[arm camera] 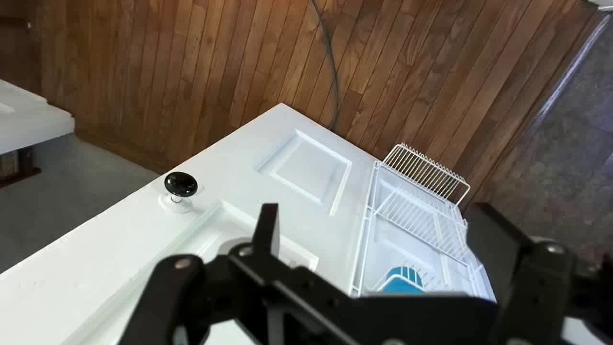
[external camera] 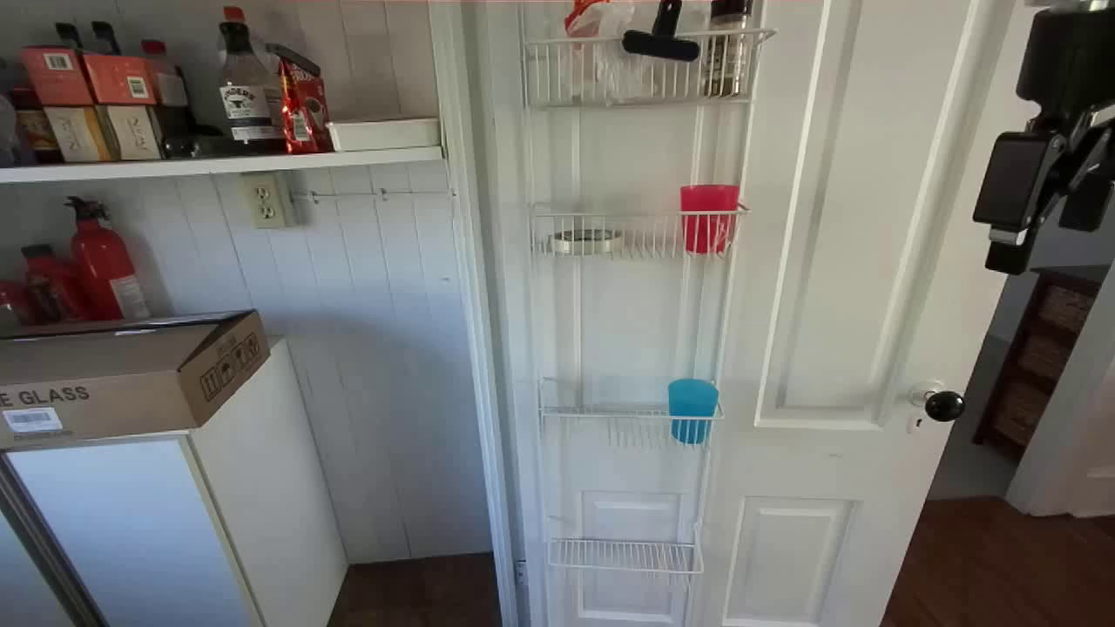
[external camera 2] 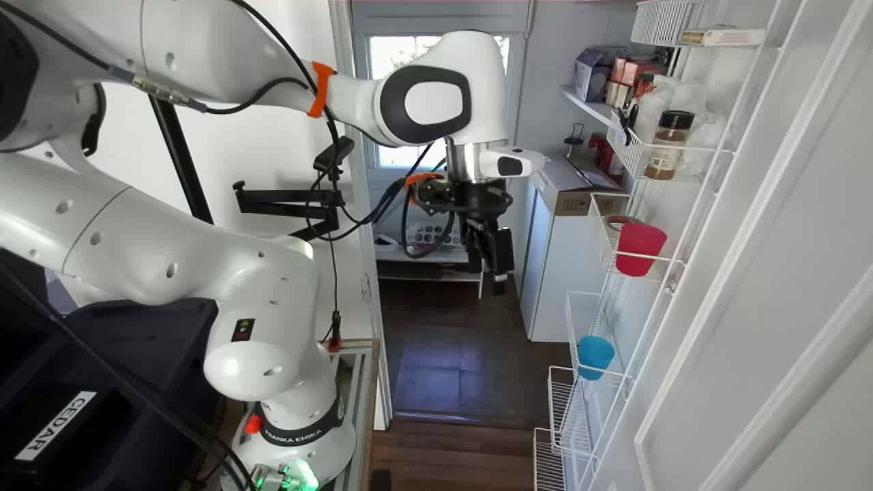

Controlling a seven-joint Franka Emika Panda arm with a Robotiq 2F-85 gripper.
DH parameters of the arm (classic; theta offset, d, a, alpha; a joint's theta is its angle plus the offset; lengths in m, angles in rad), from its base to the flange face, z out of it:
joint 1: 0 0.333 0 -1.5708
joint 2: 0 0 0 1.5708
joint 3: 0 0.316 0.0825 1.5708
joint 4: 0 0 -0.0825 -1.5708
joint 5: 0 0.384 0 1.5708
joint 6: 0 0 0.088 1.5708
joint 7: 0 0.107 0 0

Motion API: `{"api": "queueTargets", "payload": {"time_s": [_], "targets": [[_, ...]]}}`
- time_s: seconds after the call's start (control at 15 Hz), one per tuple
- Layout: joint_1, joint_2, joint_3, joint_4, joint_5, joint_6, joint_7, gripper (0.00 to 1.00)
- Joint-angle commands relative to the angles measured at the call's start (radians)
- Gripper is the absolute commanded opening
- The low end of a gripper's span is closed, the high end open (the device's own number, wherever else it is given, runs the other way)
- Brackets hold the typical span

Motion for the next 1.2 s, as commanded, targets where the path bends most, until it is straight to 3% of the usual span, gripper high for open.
{"api": "queueTargets", "payload": {"time_s": [0.0,0.53,0.87,1.13], "targets": [[0.02,0.005,-0.017,0.002,-0.015,-0.003,0.013,1.0],[0.013,0.019,-0.03,0.0,-0.007,0.01,0.01,1.0],[-0.034,0.178,-0.2,-0.024,0.094,0.227,-0.013,1.0],[0.0,0.359,-0.311,-0.041,0.263,0.477,-0.067,1.0]]}}
